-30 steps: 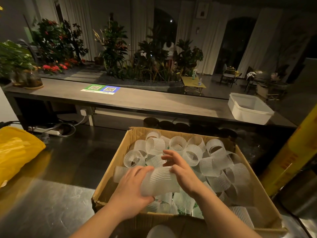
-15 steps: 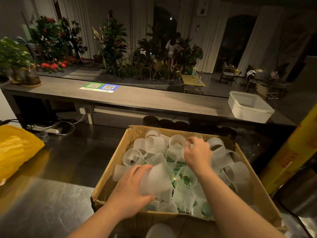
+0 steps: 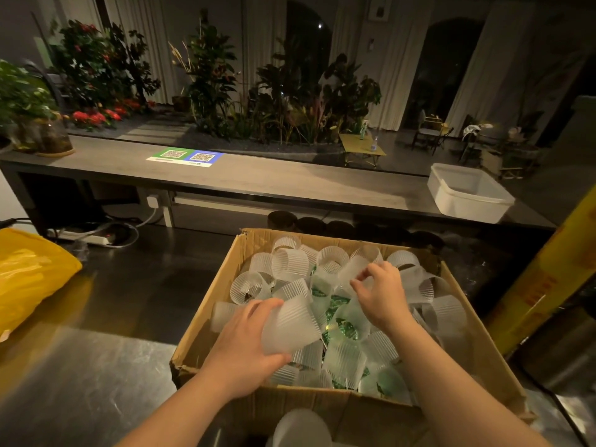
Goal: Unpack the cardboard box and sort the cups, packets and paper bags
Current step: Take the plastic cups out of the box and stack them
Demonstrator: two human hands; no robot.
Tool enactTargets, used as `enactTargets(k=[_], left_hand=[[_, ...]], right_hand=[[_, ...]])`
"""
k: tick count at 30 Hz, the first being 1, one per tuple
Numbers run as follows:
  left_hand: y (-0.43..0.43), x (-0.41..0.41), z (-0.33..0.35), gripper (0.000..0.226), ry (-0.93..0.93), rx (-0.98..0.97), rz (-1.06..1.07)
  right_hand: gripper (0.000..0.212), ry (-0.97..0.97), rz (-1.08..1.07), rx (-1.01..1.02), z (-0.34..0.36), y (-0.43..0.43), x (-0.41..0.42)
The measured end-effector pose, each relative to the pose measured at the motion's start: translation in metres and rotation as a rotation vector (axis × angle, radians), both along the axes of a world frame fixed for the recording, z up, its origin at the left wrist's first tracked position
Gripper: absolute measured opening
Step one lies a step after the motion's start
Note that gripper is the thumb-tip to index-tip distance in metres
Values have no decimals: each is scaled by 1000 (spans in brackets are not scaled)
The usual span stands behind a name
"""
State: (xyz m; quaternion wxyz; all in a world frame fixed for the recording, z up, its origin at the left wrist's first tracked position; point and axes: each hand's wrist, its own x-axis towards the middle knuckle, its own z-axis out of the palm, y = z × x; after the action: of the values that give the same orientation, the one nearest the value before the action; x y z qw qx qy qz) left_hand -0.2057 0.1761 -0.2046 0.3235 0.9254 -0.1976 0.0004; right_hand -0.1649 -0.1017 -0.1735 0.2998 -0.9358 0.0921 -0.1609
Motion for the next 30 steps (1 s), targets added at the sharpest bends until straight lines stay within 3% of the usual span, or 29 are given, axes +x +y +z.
enactTargets(k=[2, 6, 8, 16, 18, 20, 22, 24, 27, 30], left_hand=[[1, 1, -1, 86, -4, -7, -4], [0, 2, 1, 87, -16, -5, -5], [-1, 1, 1, 88, -18, 1, -6], [-2, -1, 0, 88, -37, 13, 7], [-1, 0, -1, 88, -34, 7, 11], [-1, 0, -1, 86, -25, 3, 5], [-1, -1, 0, 85, -21, 11, 5], [-2, -2, 0, 83, -20, 19, 10], [-1, -2, 0, 82, -17, 16, 10], [-1, -2, 0, 83, -4, 21, 13]], right_hand=[[17, -49, 45, 116, 4, 2, -12], [20, -24, 260, 577, 11, 27, -43], [9, 25, 329, 621, 4, 41, -51], [66, 229, 544, 651, 0, 64, -58], [82, 332, 599, 583, -1, 66, -60], [78, 271, 542, 486, 0, 64, -57], [57, 49, 234, 299, 2, 49, -48], [54, -77, -141, -24, 5, 23, -40], [78, 111, -324, -222, 3, -19, -32], [75, 242, -293, -290, -5, -40, -27]])
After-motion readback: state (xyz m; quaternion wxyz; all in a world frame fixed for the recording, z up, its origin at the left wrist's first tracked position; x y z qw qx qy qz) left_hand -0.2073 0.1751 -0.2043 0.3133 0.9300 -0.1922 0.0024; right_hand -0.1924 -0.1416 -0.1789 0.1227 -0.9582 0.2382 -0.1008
